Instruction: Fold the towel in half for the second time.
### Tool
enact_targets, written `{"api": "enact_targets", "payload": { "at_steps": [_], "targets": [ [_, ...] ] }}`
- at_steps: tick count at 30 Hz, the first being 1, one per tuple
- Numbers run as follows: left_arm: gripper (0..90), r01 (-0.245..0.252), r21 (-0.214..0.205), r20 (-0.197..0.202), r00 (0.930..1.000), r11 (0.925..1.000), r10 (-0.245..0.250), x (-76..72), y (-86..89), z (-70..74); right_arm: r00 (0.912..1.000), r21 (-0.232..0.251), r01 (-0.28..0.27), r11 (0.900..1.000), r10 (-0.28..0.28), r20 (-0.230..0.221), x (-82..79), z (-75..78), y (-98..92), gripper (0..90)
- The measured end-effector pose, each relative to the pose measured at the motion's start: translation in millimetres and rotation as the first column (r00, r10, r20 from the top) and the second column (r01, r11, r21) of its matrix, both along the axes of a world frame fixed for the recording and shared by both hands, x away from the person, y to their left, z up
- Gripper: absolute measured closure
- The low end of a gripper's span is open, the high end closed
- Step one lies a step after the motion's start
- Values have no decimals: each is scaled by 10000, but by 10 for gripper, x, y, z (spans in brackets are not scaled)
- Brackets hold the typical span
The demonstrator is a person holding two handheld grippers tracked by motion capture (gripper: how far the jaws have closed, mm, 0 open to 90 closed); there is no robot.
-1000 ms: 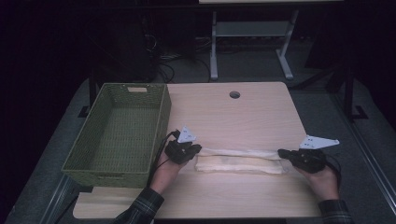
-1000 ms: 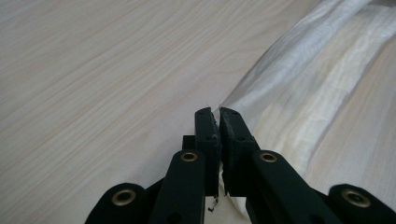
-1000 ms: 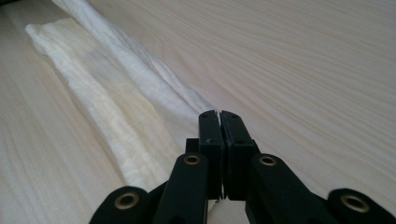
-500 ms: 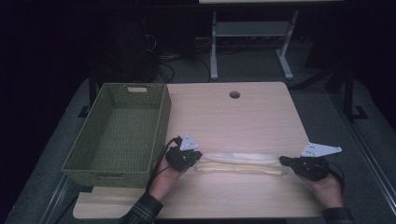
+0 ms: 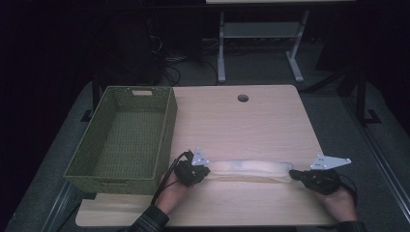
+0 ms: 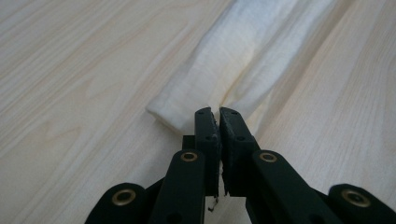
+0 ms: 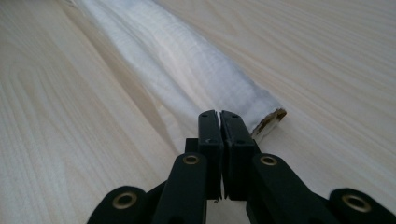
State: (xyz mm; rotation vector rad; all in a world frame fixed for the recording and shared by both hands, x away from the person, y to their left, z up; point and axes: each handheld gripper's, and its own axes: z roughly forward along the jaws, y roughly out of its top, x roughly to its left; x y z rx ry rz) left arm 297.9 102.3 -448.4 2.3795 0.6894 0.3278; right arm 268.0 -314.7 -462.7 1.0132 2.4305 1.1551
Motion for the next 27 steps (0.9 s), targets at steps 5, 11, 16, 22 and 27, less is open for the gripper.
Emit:
{"api": "enact_targets", "payload": {
  "at_steps": [5,11,16,22,27],
  "targets": [
    [840,54,18,-25,10000,10000,-54,-9,-2,2,10000,-132,-13,9999,12,-75,-40,-18,5,846],
    [552,185,-719,-185,9996,9972,-199,6,-7,107,9994,586,201,9981,-183,-306,-15,85,-25,535],
    [478,590,-1052,-49,9982,9927,-599,113,-68,187,9987,408,497,9979,-492,-118,39,130,-22,539],
    [467,893,-1424,162,9960,9858,-879,312,-221,249,9961,273,878,9958,-879,29,228,155,-8,611],
    [454,1111,-1425,136,9938,9835,-1103,423,-364,225,9948,318,1011,9944,-1007,-147,377,89,18,616]
  ]
}}
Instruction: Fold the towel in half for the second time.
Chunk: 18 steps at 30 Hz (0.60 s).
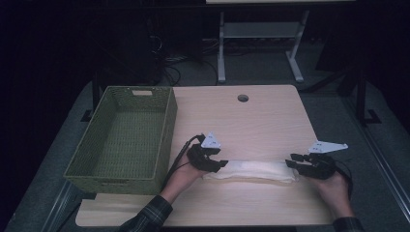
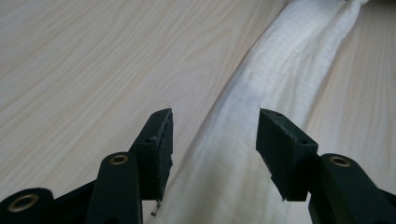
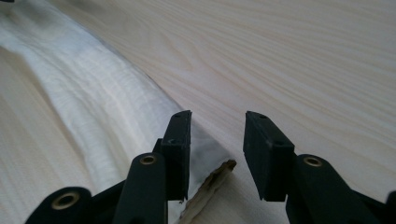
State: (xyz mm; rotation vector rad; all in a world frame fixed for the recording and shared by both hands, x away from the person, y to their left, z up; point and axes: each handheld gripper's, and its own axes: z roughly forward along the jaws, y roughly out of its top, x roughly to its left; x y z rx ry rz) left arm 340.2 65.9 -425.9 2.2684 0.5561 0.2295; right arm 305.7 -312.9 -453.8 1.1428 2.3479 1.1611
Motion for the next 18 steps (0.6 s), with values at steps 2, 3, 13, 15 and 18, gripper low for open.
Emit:
{"api": "enact_targets", "payload": {
  "at_steps": [2,3,13,15,18],
  "targets": [
    [450,109,37,-42,9999,9999,-109,42,-50,-23,10000,-41,-6,10000,6,-86,26,-36,10,615],
    [445,190,114,-3,9998,9998,-190,65,-73,-37,9999,-33,-33,10000,32,-158,41,-57,18,611],
    [425,616,304,-332,9976,9976,-606,186,-251,-182,9985,-253,-133,9996,119,-541,89,-224,77,606],
    [421,704,369,-504,9964,9968,-685,206,-286,-221,9986,-269,-70,9996,56,-517,77,-227,82,611],
    [421,962,636,-656,9936,9933,-920,230,-318,-277,9989,-217,-94,9997,84,-458,71,-232,83,627]
  ]
}}
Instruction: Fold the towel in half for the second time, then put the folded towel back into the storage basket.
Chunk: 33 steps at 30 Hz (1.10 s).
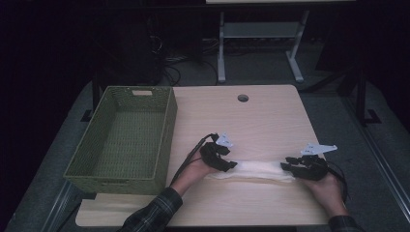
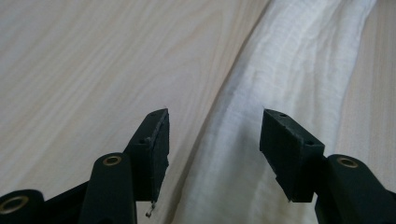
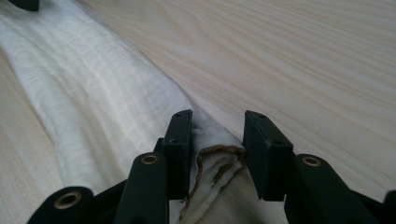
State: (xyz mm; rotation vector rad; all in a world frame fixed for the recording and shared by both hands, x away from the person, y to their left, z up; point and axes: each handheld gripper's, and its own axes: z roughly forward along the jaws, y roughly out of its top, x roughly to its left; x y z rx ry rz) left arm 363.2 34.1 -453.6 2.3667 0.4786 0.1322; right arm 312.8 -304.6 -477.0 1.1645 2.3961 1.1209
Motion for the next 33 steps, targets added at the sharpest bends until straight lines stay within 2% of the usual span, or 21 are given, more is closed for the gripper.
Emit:
{"api": "enact_targets", "payload": {
  "at_steps": [5,7,9,13,17,20,27,33],
  "targets": [
    [442,239,321,-232,9995,9992,-232,8,-45,-89,10000,13,-68,10000,68,-29,-5,2,2,664],
    [476,276,240,-325,9991,9993,-268,8,-40,-92,9999,40,-98,9999,98,-50,-5,2,2,685],
    [520,233,67,-406,9989,9997,-231,-4,-39,-97,9999,71,-144,9999,144,-61,-5,0,1,704],
    [610,415,66,-448,9981,9991,-411,-18,-44,-91,9996,215,-199,9996,203,-173,-6,-1,2,762],
    [733,554,-118,-798,9952,9984,-562,-17,-39,-94,9992,317,-253,9992,263,-300,-9,-2,2,805],
    [812,629,-156,-1005,9929,9979,-641,-12,-40,-92,9993,308,-287,9991,294,-215,-17,-4,11,829],
    [844,345,163,-1052,9939,9993,-326,-40,-49,-53,9994,255,-285,9993,290,-172,-21,5,21,847],
    [848,247,-118,-1043,9942,9996,-258,-67,1,44,9997,74,-210,9998,211,-110,-9,55,35,850]
  ]
}}
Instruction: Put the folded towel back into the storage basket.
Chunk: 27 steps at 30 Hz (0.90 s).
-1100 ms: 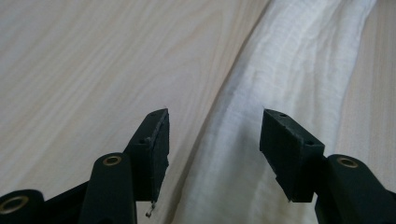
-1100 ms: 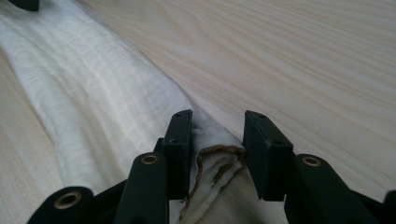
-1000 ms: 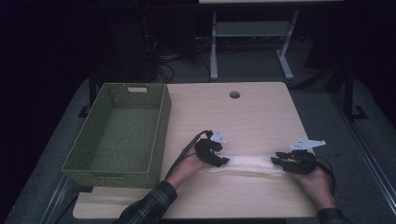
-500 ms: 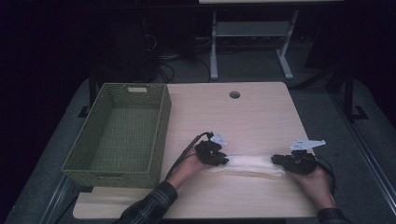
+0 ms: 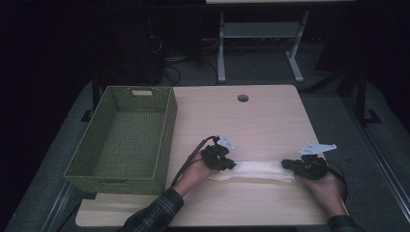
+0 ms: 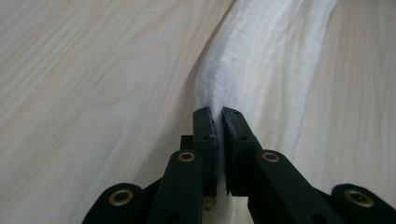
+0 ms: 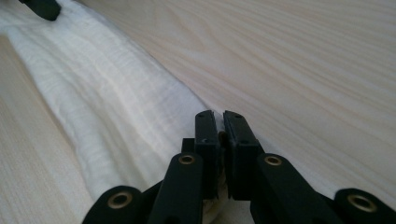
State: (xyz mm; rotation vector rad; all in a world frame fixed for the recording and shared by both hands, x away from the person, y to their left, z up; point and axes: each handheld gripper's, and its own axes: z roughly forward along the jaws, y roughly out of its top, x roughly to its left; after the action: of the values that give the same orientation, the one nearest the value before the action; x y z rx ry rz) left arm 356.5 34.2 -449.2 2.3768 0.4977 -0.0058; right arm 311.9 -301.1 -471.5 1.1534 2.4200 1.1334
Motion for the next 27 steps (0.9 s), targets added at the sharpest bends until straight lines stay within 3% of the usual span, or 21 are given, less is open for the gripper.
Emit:
{"api": "enact_targets", "payload": {
  "at_steps": [9,18,27],
  "targets": [
    [849,-269,-580,-18,9996,9980,269,-80,120,212,9987,135,26,9999,-33,512,106,172,55,852],
    [850,-482,-989,405,9978,9939,524,-146,260,521,9951,418,-111,9991,69,991,237,406,131,851],
    [849,-866,-1315,669,9931,9875,960,-162,454,785,9888,328,-490,9983,439,1428,398,693,302,851]
  ]
}}
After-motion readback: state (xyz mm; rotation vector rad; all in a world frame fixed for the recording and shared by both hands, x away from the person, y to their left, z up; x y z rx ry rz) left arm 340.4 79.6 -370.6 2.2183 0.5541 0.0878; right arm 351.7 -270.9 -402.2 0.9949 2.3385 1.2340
